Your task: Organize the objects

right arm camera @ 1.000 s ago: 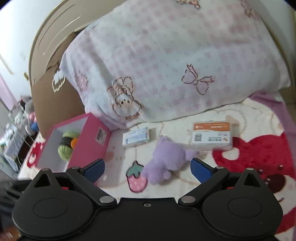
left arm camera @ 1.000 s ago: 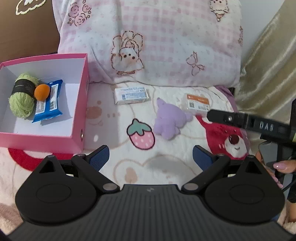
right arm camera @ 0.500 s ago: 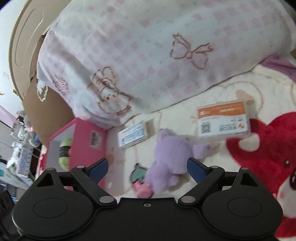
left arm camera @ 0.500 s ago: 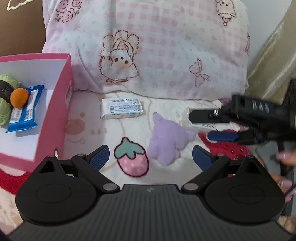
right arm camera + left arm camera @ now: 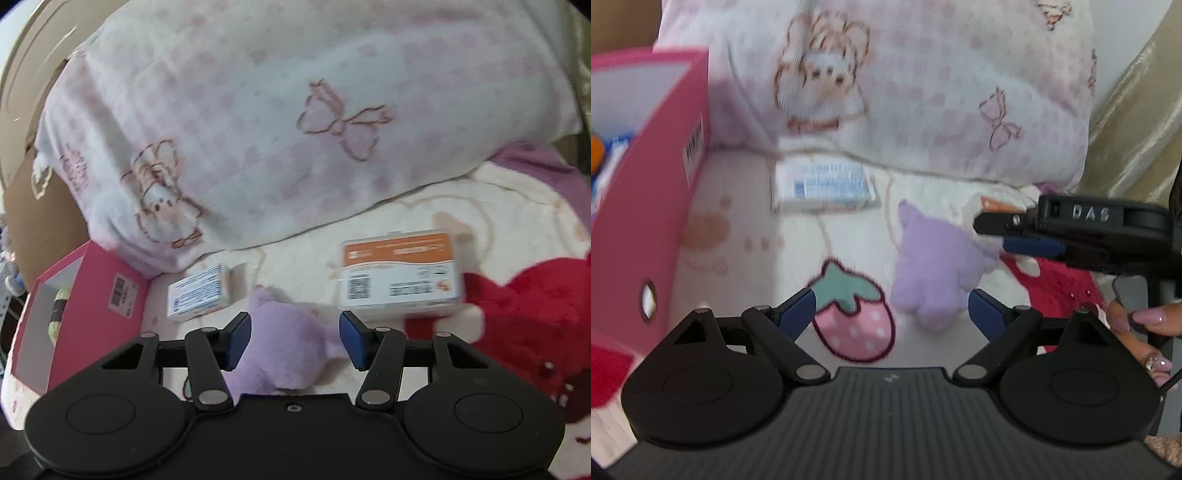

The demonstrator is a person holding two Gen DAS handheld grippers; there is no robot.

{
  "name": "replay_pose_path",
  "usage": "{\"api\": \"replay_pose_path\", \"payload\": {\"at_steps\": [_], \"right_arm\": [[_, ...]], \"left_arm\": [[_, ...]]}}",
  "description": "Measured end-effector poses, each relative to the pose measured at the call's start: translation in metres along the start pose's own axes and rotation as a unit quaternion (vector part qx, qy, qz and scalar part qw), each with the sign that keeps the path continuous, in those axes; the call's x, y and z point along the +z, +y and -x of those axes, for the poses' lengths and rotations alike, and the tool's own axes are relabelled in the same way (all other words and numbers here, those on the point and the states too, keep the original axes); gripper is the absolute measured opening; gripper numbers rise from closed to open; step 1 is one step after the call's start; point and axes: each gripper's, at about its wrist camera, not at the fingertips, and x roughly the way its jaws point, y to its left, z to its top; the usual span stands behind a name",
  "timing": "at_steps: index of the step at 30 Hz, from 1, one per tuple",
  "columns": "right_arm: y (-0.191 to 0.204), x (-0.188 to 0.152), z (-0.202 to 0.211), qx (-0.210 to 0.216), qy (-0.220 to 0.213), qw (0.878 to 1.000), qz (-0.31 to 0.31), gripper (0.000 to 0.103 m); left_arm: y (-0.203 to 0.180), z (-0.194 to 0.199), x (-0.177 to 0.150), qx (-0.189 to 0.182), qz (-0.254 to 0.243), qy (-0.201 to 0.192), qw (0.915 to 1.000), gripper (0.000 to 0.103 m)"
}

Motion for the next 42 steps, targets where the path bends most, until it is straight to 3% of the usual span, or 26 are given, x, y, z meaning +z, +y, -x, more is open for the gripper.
{"api": "replay_pose_path", "payload": {"at_steps": [3, 8, 14, 16, 19, 21, 23, 24, 26, 27, 34, 37, 42], "right_arm": [[0.011, -0.002, -0.007, 0.005, 0.015, 0.999, 0.038, 0.059], [0.015, -0.003, -0.023, -0.026, 0.026, 0.996, 0.078, 0.059], [-0.008, -0.001, -0.035, 0.009, 0.042, 0.999, 0.032, 0.061], [-0.014, -0.001, -0.036, 0.016, 0.043, 0.999, 0.014, 0.062], [-0.013, -0.002, -0.035, 0.018, 0.041, 0.999, 0.021, 0.062], [-0.011, -0.005, -0.035, 0.016, 0.035, 0.999, 0.036, 0.062], [-0.013, -0.007, -0.038, 0.016, 0.024, 0.998, 0.048, 0.065], [-0.014, -0.007, -0.041, 0.01, 0.023, 0.999, 0.047, 0.077], [-0.019, -0.008, -0.043, 0.009, 0.023, 0.999, 0.035, 0.078], [-0.018, -0.008, -0.042, 0.011, 0.022, 0.999, 0.038, 0.077], [-0.008, -0.008, -0.024, 0.021, 0.03, 0.999, 0.041, 0.049], [-0.009, -0.01, -0.016, 0.018, 0.04, 0.999, 0.017, 0.043], [-0.009, -0.015, -0.006, 0.031, 0.057, 0.998, -0.011, 0.039]], "left_arm": [[0.005, -0.006, -0.006, -0.009, 0.008, -0.002, 0.9999, 0.072], [0.001, -0.015, -0.007, -0.018, -0.02, -0.009, 0.9996, 0.056], [0.003, -0.024, -0.01, -0.031, -0.008, 0.001, 0.9995, 0.04], [0.006, -0.026, -0.011, -0.032, 0.002, 0.004, 0.9995, 0.039], [0.011, -0.027, -0.011, -0.04, 0.022, 0.008, 0.9989, 0.032], [0.013, -0.027, -0.011, -0.043, 0.024, 0.007, 0.9987, 0.022], [0.013, -0.028, -0.012, -0.043, 0.024, 0.006, 0.9988, 0.021], [0.014, -0.028, -0.012, -0.043, 0.026, 0.006, 0.9987, 0.021], [0.014, -0.029, -0.013, -0.045, 0.027, 0.007, 0.9986, 0.021], [0.013, -0.029, -0.014, -0.045, 0.026, 0.005, 0.9986, 0.021], [0.018, -0.025, -0.017, -0.076, 0.059, -0.011, 0.9953, 0.018], [0.017, -0.024, -0.018, -0.092, 0.068, -0.011, 0.9934, 0.018], [0.018, -0.025, -0.02, -0.083, 0.071, -0.006, 0.994, 0.019]]}}
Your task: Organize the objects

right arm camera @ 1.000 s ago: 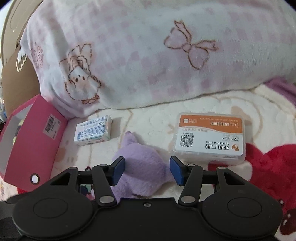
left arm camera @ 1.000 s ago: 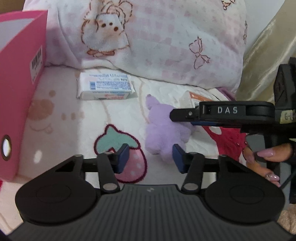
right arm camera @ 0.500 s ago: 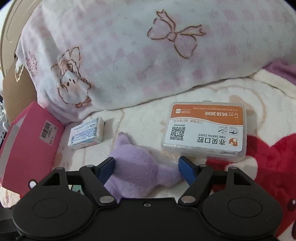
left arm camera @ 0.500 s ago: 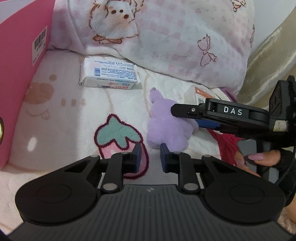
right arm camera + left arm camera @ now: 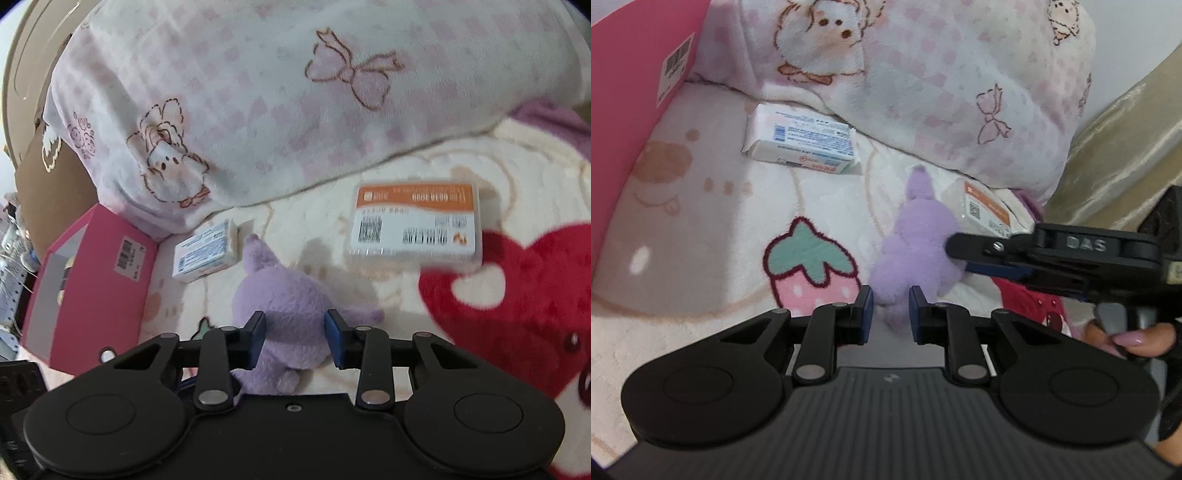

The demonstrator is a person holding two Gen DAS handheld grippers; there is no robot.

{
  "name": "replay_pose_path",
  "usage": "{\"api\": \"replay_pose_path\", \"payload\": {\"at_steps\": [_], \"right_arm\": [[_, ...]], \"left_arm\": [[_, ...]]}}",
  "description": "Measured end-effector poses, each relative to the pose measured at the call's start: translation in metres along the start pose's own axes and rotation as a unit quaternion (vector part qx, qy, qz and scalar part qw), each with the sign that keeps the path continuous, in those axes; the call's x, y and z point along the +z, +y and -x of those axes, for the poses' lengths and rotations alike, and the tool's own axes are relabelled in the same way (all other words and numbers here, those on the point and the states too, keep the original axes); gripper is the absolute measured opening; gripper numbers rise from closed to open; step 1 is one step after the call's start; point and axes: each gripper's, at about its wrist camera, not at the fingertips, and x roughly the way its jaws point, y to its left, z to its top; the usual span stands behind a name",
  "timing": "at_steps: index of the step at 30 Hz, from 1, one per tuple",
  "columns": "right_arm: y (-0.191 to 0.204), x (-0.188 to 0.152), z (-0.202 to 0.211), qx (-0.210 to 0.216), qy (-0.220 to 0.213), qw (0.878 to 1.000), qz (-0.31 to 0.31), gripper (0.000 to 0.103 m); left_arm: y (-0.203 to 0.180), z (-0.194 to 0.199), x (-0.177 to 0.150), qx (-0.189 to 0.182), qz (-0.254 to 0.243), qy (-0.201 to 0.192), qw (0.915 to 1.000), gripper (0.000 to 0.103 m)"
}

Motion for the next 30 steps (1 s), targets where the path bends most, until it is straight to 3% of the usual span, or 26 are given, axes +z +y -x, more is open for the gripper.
{"api": "replay_pose_path", "payload": {"at_steps": [2, 5, 10, 17, 19, 21, 26, 30], "right_arm": [[-0.003, -0.003, 0.001, 0.014, 0.018, 0.999, -0.023, 0.034], [-0.017, -0.006, 0.001, 0.059, 0.048, 0.992, -0.106, 0.032], [-0.003, 0.001, 0.013, 0.004, -0.003, 0.999, -0.036, 0.045], [-0.014, 0.015, -0.012, -0.022, -0.018, 0.999, -0.045, 0.057], [-0.014, 0.017, -0.015, -0.047, -0.037, 0.998, -0.025, 0.075], [-0.016, 0.018, -0.022, -0.058, -0.038, 0.997, -0.017, 0.078], [-0.025, 0.021, -0.023, -0.025, -0.036, 0.998, -0.052, 0.083], [-0.025, 0.02, -0.025, 0.022, -0.009, 0.997, -0.078, 0.082]], "left_arm": [[0.001, 0.002, 0.0, -0.003, 0.005, -0.001, 1.0, 0.019], [0.002, 0.009, 0.001, -0.007, 0.017, 0.002, 0.9998, 0.019], [0.002, 0.016, 0.001, 0.005, 0.011, 0.001, 0.9999, 0.021], [0.002, 0.002, 0.003, 0.01, 0.003, 0.012, 0.9999, 0.022], [-0.002, -0.004, 0.002, 0.031, -0.017, 0.02, 0.9992, 0.022], [-0.004, -0.007, 0.001, 0.036, -0.027, 0.023, 0.9987, 0.022], [-0.001, -0.006, 0.004, 0.016, -0.008, 0.025, 0.9995, 0.022], [0.007, 0.006, 0.006, 0.005, 0.044, 0.009, 0.999, 0.022]]}}
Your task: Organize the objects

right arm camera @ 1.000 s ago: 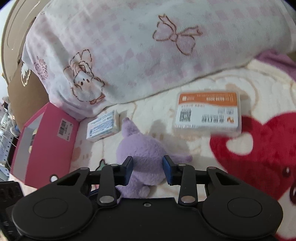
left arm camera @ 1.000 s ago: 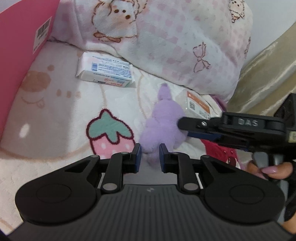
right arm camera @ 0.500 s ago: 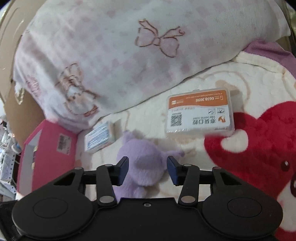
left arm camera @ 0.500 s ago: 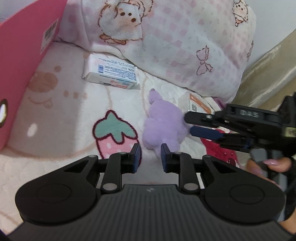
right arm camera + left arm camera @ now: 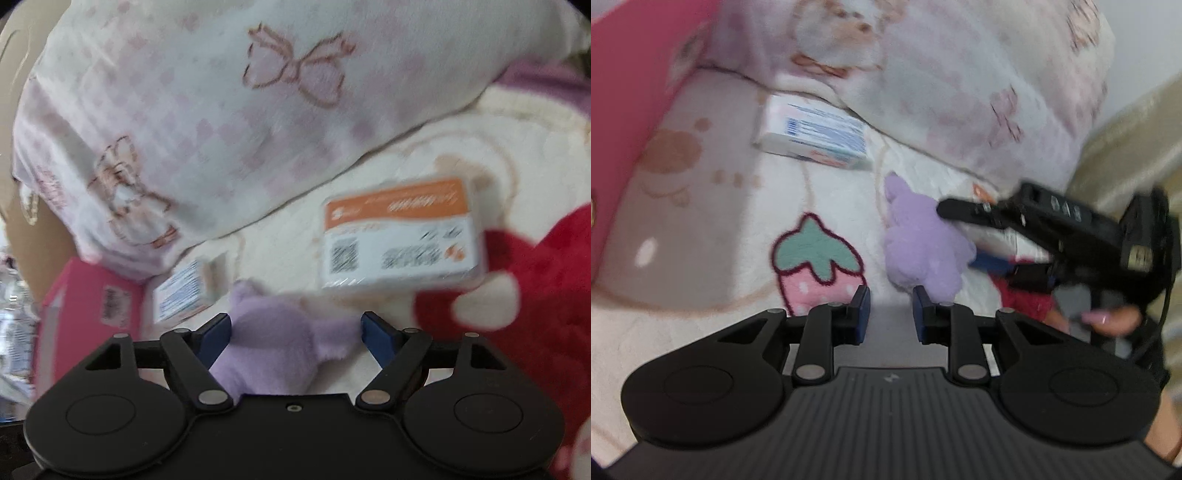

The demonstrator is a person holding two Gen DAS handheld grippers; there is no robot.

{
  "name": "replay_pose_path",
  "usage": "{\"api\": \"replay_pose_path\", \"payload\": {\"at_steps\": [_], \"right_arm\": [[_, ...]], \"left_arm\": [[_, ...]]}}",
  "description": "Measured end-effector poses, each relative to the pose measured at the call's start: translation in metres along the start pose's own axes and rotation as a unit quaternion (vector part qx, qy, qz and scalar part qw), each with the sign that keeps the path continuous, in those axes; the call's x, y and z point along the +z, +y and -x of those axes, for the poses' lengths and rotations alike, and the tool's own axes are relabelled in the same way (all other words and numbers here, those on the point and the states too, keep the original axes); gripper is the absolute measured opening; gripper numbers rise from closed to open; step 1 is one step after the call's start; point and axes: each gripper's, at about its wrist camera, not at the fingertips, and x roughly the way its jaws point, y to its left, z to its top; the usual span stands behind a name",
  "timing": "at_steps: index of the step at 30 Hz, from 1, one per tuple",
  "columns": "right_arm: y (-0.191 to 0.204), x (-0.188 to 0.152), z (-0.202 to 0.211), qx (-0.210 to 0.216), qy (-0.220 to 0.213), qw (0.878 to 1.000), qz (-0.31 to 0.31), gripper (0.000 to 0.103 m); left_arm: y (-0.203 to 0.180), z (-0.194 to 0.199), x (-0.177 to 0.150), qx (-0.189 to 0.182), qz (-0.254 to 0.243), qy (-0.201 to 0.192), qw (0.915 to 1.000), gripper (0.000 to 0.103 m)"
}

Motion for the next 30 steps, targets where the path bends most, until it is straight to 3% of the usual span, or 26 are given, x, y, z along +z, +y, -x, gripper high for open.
{"api": "replay_pose_path", "payload": {"at_steps": [4, 8, 11, 16, 21, 26, 30], "right_arm": [[0.001, -0.003, -0.004, -0.004, 0.0, 1.0, 0.009, 0.082], [0.004, -0.004, -0.009, -0.006, -0.007, 1.0, 0.014, 0.082], [0.012, -0.006, -0.01, -0.011, -0.009, 0.999, 0.035, 0.071], [0.02, -0.009, -0.004, -0.008, -0.004, 0.999, 0.047, 0.054], [0.022, -0.012, 0.004, -0.01, 0.005, 0.999, 0.047, 0.047], [0.026, -0.02, 0.015, -0.005, 0.009, 0.999, 0.044, 0.045], [0.024, -0.028, 0.026, 0.003, 0.038, 0.999, 0.022, 0.045]], "left_arm": [[-0.001, 0.008, 0.0, -0.001, 0.013, -0.011, 0.9999, 0.022], [-0.007, 0.01, 0.002, -0.024, 0.012, -0.016, 0.9995, 0.026], [-0.012, 0.006, 0.001, -0.026, -0.002, -0.012, 0.9996, 0.03], [-0.004, -0.007, 0.0, -0.02, 0.02, 0.001, 0.9996, 0.034], [0.005, -0.016, -0.002, -0.028, 0.038, 0.005, 0.9989, 0.041], [0.002, -0.014, -0.004, -0.023, 0.025, -0.008, 0.9994, 0.036], [-0.005, 0.002, -0.002, 0.001, -0.011, -0.031, 0.9995, 0.033]]}}
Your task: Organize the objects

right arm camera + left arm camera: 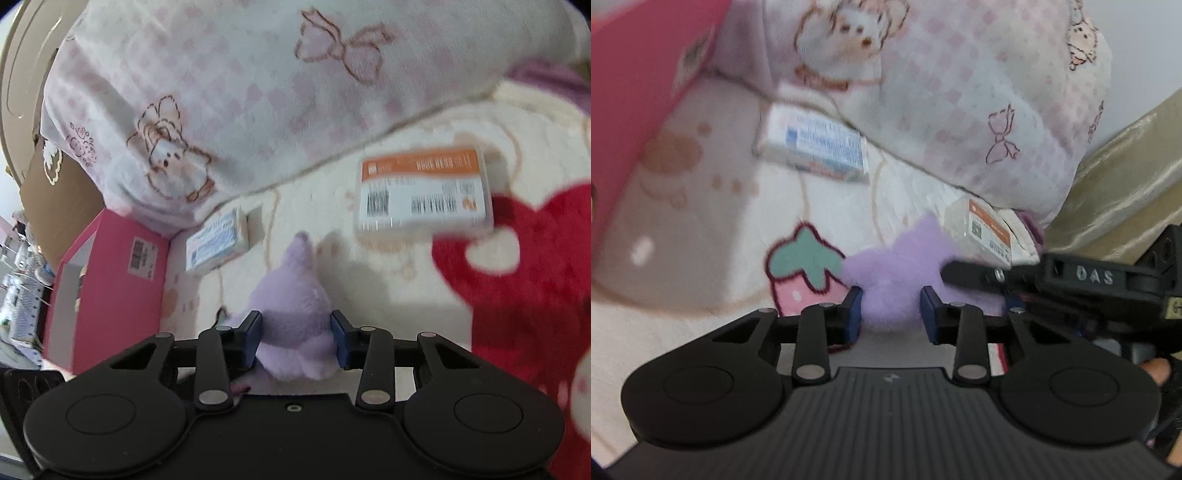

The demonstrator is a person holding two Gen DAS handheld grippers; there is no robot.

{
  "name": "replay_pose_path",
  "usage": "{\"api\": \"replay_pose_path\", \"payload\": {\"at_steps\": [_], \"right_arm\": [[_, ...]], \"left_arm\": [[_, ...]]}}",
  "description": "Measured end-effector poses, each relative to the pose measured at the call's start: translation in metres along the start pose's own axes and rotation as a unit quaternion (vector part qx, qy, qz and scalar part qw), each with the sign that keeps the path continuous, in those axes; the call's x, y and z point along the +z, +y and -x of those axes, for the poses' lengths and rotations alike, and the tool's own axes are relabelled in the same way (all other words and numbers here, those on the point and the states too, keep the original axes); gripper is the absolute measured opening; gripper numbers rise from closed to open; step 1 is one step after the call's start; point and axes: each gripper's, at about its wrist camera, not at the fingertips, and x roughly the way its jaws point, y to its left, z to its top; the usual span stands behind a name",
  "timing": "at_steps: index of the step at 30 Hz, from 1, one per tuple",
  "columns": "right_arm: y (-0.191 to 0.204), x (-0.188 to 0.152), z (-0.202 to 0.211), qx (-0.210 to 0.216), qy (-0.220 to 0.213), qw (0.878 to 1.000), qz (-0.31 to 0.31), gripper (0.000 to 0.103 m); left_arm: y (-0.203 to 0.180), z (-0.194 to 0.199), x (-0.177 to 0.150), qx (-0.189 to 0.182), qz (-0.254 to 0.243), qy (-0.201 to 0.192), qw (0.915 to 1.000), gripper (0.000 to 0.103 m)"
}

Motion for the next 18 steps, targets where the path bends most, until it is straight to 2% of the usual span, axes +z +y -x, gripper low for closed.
{"api": "replay_pose_path", "payload": {"at_steps": [2, 5, 8, 9, 11, 13, 16, 18], "right_arm": [[0.0, -0.004, 0.0, 0.009, 0.017, 1.0, -0.012, 0.044], [0.007, -0.011, -0.002, -0.018, 0.038, 0.999, 0.014, 0.044], [0.023, -0.017, -0.003, -0.05, 0.049, 0.994, 0.079, 0.055], [0.032, -0.02, -0.001, -0.072, 0.04, 0.99, 0.114, 0.061], [0.05, -0.03, 0.003, -0.105, 0.015, 0.976, 0.188, 0.063], [0.06, -0.037, 0.002, -0.112, 0.015, 0.965, 0.238, 0.063], [0.066, -0.043, -0.003, -0.116, 0.022, 0.956, 0.268, 0.063], [0.07, -0.047, -0.009, -0.127, 0.023, 0.945, 0.3, 0.063]], "left_arm": [[0.0, 0.007, -0.001, 0.008, -0.012, -0.002, 0.9999, 0.033], [0.006, 0.007, -0.001, 0.009, -0.001, 0.033, 0.9994, 0.033], [0.007, 0.009, -0.002, 0.024, -0.006, 0.034, 0.9991, 0.034], [0.006, 0.01, -0.001, 0.031, -0.008, 0.028, 0.9991, 0.039], [0.007, 0.012, -0.001, 0.047, -0.012, 0.015, 0.9987, 0.048], [0.013, 0.01, 0.0, 0.049, -0.01, 0.016, 0.9986, 0.048], [0.015, 0.009, 0.001, 0.027, 0.008, 0.026, 0.9993, 0.035], [0.012, 0.008, 0.001, 0.02, 0.002, 0.03, 0.9993, 0.026]]}}
